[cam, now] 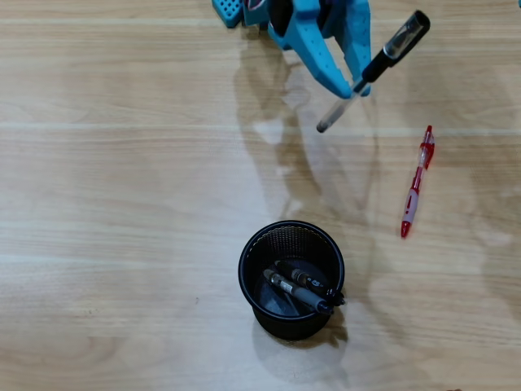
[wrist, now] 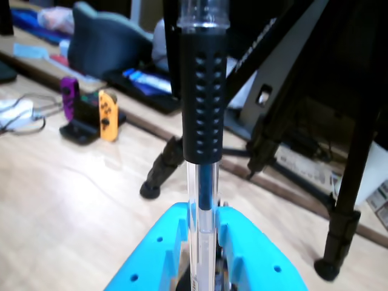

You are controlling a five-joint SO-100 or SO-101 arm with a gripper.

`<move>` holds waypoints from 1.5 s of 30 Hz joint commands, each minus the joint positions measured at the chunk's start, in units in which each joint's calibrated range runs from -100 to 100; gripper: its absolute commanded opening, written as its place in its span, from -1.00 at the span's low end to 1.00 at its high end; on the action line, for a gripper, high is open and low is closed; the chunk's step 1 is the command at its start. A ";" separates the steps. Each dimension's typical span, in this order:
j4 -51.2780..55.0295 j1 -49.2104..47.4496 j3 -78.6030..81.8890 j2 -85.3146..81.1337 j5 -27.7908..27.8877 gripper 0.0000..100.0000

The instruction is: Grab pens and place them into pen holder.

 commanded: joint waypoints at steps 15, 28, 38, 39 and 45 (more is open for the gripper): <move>-21.13 3.96 -16.21 23.63 -0.24 -0.96; -22.94 7.86 -24.78 38.66 -6.14 -0.96; -26.73 8.04 -24.69 40.93 -6.74 -0.96; -26.73 7.95 -24.60 40.76 -7.05 -0.96; -26.64 7.23 -24.60 40.34 -7.81 -0.80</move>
